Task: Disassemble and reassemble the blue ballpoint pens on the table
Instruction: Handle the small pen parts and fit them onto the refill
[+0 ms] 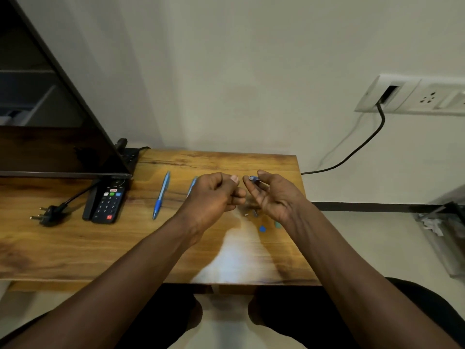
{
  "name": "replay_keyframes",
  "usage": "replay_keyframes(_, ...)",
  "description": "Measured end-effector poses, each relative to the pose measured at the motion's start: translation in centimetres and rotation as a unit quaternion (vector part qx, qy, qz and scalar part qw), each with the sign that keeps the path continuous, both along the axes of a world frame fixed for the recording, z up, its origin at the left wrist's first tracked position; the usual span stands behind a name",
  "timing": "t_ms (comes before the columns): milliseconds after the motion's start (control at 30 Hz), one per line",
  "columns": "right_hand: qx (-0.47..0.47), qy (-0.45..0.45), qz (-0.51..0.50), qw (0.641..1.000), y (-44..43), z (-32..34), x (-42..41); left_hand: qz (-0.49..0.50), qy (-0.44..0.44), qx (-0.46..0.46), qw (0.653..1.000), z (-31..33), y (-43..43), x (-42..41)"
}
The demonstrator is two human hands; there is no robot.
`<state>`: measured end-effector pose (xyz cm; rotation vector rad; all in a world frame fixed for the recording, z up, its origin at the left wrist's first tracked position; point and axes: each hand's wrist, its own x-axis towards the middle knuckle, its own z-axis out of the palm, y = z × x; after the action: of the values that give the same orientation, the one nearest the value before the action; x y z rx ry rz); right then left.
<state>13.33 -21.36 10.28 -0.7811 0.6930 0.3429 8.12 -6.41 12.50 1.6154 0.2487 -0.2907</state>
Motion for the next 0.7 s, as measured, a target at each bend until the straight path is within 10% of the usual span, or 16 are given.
replay_keyframes(700,-0.040,-0.036,-0.050,0.997,-0.5,-0.4,-0.2,0.036,0.023,-0.015,0.999,-0.2,-1.7,0.7)
